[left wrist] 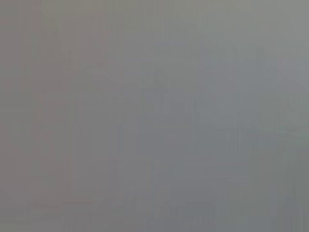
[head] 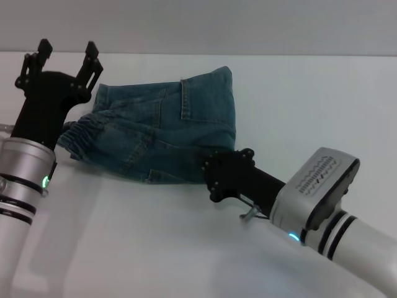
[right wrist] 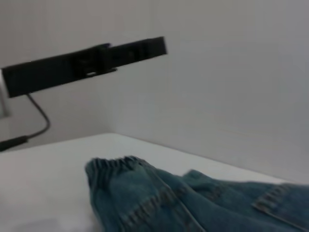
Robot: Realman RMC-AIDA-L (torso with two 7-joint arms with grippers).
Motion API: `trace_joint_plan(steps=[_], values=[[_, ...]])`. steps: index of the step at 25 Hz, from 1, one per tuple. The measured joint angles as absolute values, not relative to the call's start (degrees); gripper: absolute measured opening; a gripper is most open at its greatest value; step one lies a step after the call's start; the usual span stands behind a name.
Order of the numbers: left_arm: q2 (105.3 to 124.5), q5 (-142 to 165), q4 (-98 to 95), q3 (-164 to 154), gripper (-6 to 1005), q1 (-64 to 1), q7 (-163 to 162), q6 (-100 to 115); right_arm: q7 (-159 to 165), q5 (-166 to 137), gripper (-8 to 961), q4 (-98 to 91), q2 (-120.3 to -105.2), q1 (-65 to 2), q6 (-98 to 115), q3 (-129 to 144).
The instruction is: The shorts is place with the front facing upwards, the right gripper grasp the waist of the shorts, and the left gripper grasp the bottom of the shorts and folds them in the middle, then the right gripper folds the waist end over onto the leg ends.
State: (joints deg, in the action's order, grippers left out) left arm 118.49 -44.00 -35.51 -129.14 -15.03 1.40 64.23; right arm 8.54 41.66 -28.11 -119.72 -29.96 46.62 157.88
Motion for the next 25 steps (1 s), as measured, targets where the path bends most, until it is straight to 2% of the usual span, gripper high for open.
trace_joint_plan(steps=[16, 25], values=[[118.12, -43.8, -34.8, -128.9, 825, -14.4, 2.7, 62.6, 19.6, 42.0, -1, -17.4, -119.19, -33.3, 46.2, 156.0], [118.12, -43.8, -34.1, -128.9, 826, -13.1, 3.0, 63.5, 15.8, 41.2, 0, -23.1, -119.11, -31.3, 50.0, 155.9]])
